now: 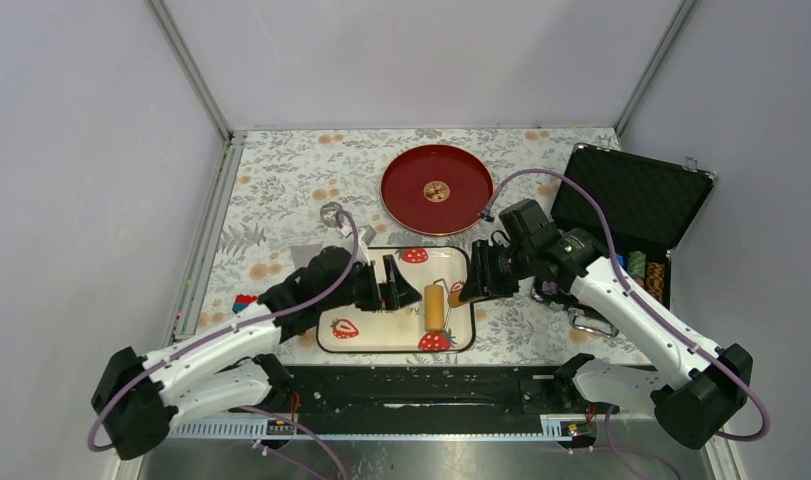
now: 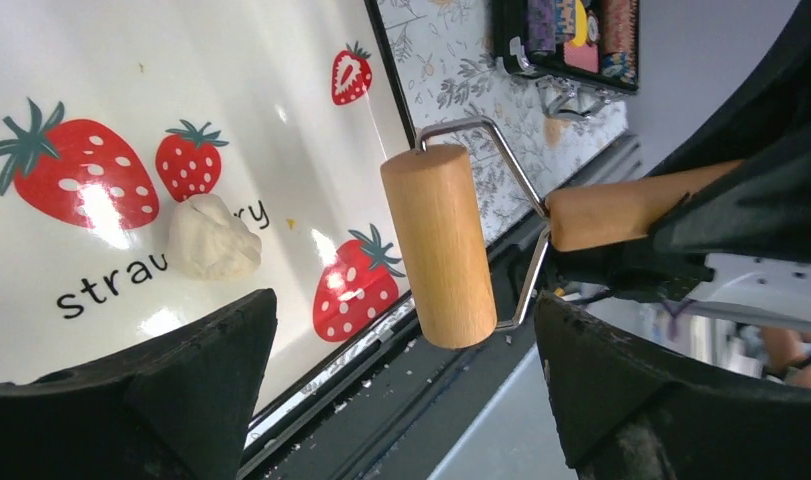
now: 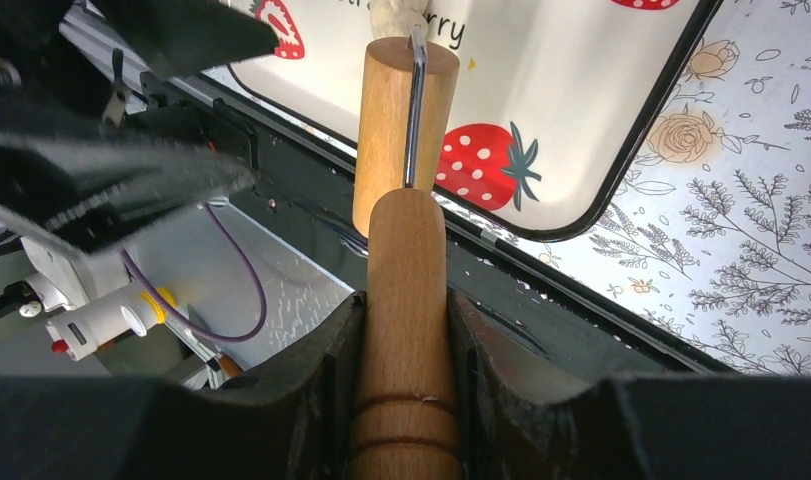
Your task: Roll out the dumpling wrappers from the dough
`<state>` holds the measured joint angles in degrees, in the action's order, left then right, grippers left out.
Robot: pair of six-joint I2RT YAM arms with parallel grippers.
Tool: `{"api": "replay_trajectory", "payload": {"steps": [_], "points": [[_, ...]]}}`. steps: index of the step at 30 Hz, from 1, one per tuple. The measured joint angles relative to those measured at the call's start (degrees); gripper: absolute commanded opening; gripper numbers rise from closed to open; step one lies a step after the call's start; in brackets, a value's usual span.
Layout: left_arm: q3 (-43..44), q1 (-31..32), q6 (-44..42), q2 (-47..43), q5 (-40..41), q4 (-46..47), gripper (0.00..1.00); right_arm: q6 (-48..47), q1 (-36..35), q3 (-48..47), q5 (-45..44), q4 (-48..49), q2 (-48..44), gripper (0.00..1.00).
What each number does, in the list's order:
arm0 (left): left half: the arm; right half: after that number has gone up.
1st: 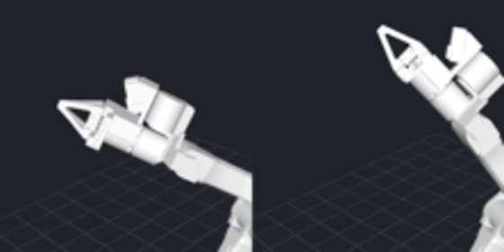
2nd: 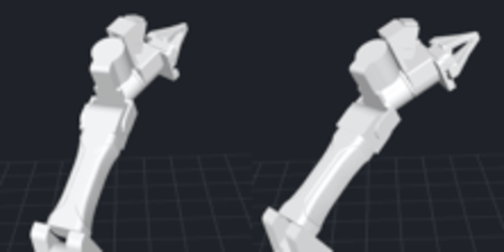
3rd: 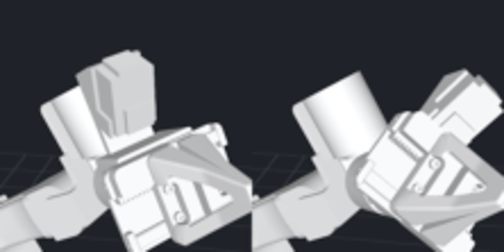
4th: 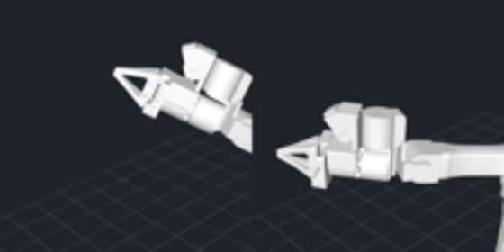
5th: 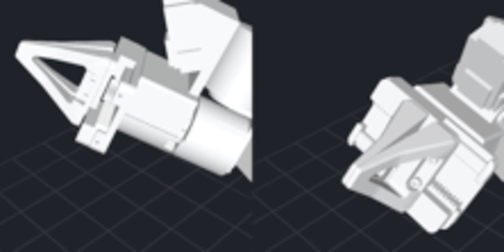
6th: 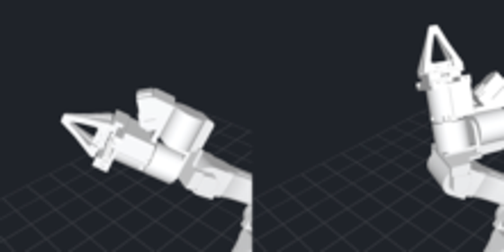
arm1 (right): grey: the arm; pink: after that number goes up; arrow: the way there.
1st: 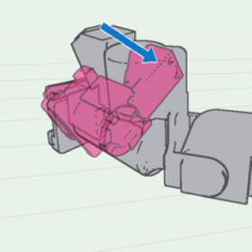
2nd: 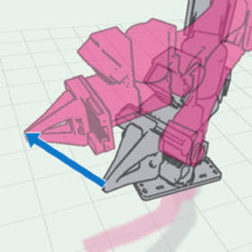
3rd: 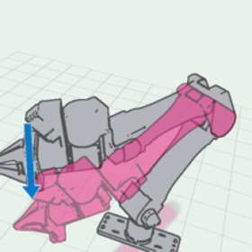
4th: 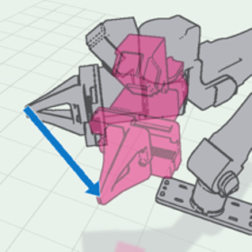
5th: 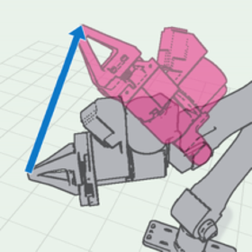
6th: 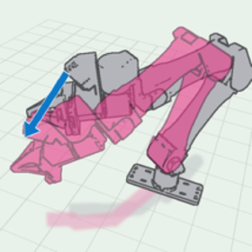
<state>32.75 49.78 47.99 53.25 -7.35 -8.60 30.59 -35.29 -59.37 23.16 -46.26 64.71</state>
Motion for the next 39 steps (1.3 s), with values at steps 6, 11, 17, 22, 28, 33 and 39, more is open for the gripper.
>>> {"api": "replay_trajectory", "payload": {"steps": [6, 11, 17, 22, 28, 33, 39], "points": [[0.2, -17.5, 1.6, 5.9, -20.0, 5.1, 0.99, -0.4, 0.0, -0.3, 0.0, -0.6, -0.1, 0.0], [0.2, -35.8, 0.2, 6.8, -32.7, 4.4, 0.99, -1.0, 0.0, -2.1, 0.0, -1.3, 0.0, 0.0], [2.2, -51.6, -11.1, 5.8, -33.9, -12.1, 0.95, -1.8, 0.0, -3.7, 0.0, -2.0, 0.0, 0.0], [6.6, -52.0, -19.2, 6.8, -28.8, -23.2, 0.8, -2.1, 0.1, -4.5, -0.1, -3.1, 0.7, 0.0], [8.7, -52.0, -23.2, 15.6, -24.7, -28.6, 0.76, -2.1, 0.3, -7.1, -0.2, -4.9, 1.3, 0.0], [11.3, -52.0, -25.0, 22.9, -21.6, -31.0, 0.76, -2.0, 0.5, -9.9, -0.8, -6.2, 1.3, 0.0], [13.8, -52.0, -27.3, 30.9, -19.9, -30.8, 0.74, -2.1, 0.8, -13.1, -1.2, -7.8, 1.3, 0.0]]}}
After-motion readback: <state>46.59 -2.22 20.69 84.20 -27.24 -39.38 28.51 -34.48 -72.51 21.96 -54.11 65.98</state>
